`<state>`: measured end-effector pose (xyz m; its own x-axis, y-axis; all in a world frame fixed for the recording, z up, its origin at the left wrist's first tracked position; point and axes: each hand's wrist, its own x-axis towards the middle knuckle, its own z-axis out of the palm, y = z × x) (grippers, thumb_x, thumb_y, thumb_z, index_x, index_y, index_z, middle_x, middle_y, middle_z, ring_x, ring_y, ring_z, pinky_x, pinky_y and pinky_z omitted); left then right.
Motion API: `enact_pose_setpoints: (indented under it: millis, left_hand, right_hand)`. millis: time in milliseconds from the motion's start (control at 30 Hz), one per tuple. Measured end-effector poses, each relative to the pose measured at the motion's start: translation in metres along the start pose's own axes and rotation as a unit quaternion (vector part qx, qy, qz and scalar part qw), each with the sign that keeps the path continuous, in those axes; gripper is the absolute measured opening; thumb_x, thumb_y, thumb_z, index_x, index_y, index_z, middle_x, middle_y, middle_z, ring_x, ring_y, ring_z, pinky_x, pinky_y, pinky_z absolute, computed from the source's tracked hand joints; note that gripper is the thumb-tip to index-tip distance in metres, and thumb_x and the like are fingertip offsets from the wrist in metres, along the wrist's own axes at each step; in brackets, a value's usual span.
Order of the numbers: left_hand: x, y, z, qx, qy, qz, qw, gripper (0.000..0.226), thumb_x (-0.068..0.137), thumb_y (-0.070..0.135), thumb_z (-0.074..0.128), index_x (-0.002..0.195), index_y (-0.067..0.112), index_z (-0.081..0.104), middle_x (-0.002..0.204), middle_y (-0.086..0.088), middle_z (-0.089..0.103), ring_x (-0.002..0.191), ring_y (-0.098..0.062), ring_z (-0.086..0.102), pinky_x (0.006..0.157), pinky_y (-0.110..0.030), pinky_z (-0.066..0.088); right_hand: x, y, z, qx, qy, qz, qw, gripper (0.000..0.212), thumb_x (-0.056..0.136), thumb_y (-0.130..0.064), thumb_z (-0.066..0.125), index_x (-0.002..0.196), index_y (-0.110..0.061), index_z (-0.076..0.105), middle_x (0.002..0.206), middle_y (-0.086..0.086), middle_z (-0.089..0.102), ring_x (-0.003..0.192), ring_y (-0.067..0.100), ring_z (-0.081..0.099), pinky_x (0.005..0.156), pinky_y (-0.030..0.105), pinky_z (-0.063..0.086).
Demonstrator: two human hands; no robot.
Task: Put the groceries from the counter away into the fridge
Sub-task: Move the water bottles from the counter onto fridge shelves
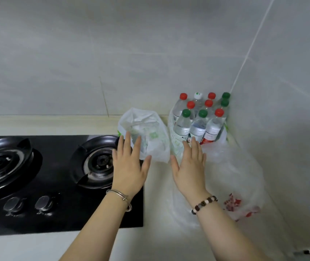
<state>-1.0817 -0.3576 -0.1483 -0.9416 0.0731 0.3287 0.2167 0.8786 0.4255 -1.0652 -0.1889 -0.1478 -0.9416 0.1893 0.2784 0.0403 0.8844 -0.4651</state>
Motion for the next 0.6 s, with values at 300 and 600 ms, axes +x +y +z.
enact_pose_setpoints:
  millis: [300,600]
  left_hand:
    - [0.099,0.070,0.065,-0.034,-0.031,0.032,0.998,0.075,0.087,0.057,0.029,0.146,0.012,0.029,0.155,-0.014,0.017,0.144,-0.031,0.013,0.114,-0.045,0.017]
    - [0.159,0.109,0.115,-0.222,-0.063,-0.061,0.971,0.064,0.086,0.024,0.065,0.142,0.012,0.035,0.137,-0.004,0.050,0.125,-0.019,0.046,0.096,-0.017,0.032]
  right_hand:
    - [0.100,0.084,-0.029,0.016,0.036,0.006,0.999,0.060,0.093,-0.037,0.049,0.141,-0.005,0.035,0.154,0.014,0.021,0.144,0.026,0.013,0.118,0.041,0.013]
    - [0.161,0.106,-0.014,0.192,-0.021,-0.020,0.981,0.067,0.089,-0.026,0.060,0.145,-0.012,0.025,0.150,0.004,0.030,0.138,0.017,0.029,0.109,0.027,0.031]
